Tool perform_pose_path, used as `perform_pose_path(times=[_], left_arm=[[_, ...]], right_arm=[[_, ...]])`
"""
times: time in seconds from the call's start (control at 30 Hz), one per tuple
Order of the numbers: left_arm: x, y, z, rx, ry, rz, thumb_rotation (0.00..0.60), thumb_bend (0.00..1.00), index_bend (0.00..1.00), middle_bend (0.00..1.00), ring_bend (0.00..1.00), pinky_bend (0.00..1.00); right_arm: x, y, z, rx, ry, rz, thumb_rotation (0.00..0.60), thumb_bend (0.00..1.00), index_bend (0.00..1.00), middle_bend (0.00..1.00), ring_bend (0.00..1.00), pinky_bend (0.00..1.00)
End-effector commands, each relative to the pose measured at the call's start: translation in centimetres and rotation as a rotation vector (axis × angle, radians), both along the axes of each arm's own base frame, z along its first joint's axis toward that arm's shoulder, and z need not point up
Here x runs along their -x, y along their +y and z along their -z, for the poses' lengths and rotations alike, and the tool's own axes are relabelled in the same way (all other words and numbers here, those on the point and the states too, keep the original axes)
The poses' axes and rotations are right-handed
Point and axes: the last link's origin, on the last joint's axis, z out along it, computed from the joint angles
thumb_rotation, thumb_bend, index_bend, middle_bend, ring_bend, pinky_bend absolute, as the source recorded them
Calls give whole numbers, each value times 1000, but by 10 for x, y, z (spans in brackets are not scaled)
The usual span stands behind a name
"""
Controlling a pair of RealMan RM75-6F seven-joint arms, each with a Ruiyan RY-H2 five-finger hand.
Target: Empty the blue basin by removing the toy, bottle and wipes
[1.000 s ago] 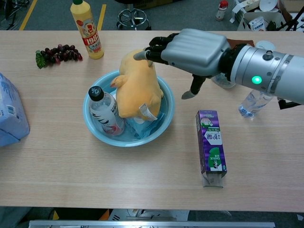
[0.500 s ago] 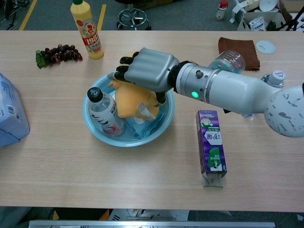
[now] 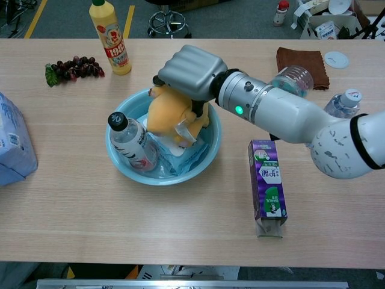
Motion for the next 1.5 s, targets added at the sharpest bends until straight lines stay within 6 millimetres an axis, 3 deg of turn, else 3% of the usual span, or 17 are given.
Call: perform_pose_path(times=[0.03,0.23,0.33,0.53,0.6,0.67,0.77,0.9,1.03,1.5], left_arm=[[0,0,1,4,3,1,600,250,160,167,59,208],[-3,1,5,11,5,10,600,250,160,167,59,208],[-3,1,6,16,6,12,600,250,160,167,59,208],[-7,1,10,22,8,22,600,250,160,167,59,208],[-7,1,9,20,10,22,600,250,160,167,59,208],[-7,0,9,20,13,17,600,250,160,167,59,208],[-7,-1,9,19,19,14,600,250,161,167,59,208],[-8,-2,9,21,26,13,600,250,160,167,59,208],[-10,0,10,24,29,16,600,250,161,167,59,208],[-11,2,11,32,26,20,600,249,161,168,59,208]], right_arm=[[8,-13,-28,64,-74,40,600,155,684,633,619,742],[29,-41,-64,172,-106,127,600,154,684,633,619,742],[38,-49,-70,197,-95,155,600,153,684,633,616,742],[74,-79,-72,254,-38,276,600,154,669,582,575,696],[84,-86,-68,258,-17,313,600,153,604,543,537,653],[90,-89,-63,244,-4,347,600,149,463,468,463,586],[96,-88,-58,205,11,382,600,137,210,332,346,503],[94,-84,-60,172,9,384,600,87,12,197,235,421],[88,-77,-68,168,0,349,600,2,0,159,203,391],[77,-32,-84,30,-115,276,600,0,0,154,192,376]])
